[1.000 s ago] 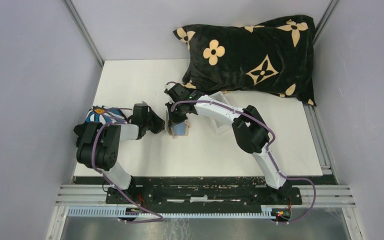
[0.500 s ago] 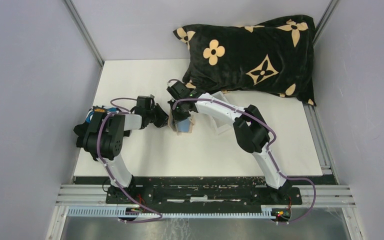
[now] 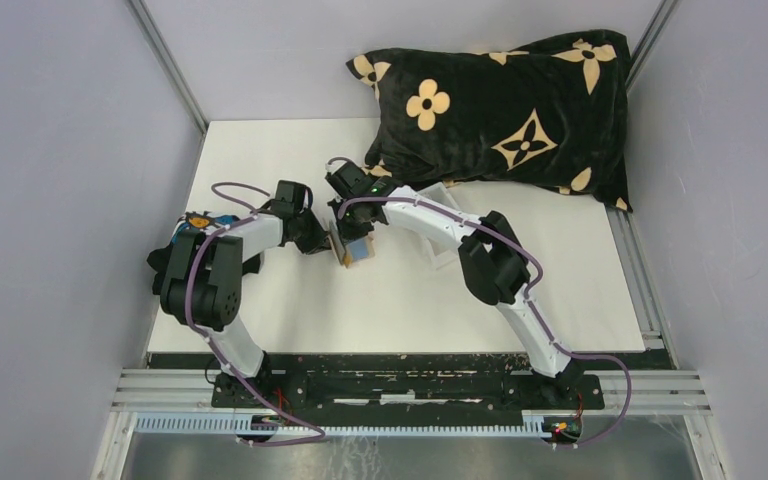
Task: Put the credit cards into the card holder
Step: Open the card holder at the center of the board.
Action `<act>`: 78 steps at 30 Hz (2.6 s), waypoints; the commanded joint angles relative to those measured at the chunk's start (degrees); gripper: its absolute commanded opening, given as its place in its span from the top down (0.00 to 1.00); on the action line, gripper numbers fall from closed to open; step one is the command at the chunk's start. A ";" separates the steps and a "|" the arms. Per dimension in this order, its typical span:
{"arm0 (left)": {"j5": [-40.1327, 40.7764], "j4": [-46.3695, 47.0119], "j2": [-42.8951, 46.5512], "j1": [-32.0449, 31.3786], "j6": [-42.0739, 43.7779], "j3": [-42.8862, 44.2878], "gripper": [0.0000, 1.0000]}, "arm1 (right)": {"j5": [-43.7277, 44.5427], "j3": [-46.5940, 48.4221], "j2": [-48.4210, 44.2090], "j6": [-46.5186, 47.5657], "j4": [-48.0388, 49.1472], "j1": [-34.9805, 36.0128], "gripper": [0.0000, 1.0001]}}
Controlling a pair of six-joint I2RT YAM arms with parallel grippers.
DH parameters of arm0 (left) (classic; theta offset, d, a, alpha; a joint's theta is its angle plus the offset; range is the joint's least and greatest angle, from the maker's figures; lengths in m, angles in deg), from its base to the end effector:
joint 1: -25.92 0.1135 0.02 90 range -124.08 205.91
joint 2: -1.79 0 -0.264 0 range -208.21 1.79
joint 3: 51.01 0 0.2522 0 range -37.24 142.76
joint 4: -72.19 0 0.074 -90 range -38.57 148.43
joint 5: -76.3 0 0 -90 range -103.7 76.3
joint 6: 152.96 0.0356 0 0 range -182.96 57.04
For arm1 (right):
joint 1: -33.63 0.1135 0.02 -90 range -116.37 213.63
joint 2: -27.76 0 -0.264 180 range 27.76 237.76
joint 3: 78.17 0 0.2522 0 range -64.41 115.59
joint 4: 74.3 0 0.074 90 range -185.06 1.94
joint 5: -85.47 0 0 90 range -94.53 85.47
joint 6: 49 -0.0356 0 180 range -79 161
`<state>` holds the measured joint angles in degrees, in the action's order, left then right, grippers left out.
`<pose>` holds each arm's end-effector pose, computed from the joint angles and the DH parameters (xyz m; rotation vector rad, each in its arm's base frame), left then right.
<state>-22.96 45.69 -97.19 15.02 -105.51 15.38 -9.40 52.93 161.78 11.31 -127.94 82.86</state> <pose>0.3227 -0.0680 0.1448 -0.6737 2.5970 -0.5275 0.3344 0.3925 0.1991 -0.4886 2.6357 0.5997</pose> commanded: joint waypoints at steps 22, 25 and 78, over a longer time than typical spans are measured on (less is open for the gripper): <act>12.68 -15.03 11.25 0.09 2.37 3.00 0.80 | 0.78 8.00 1.62 1.80 -0.91 2.34 0.99; 13.24 -15.31 12.52 0.15 1.95 4.06 0.80 | 1.06 8.94 1.75 2.06 -1.39 2.74 0.99; 10.92 -10.39 12.16 1.30 -1.75 3.67 0.49 | 1.88 11.17 0.60 4.08 -3.93 7.01 0.99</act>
<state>-11.24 32.41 -84.16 16.22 -106.84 18.94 -7.23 60.69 163.70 14.37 -133.16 88.72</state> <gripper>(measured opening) 0.504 0.014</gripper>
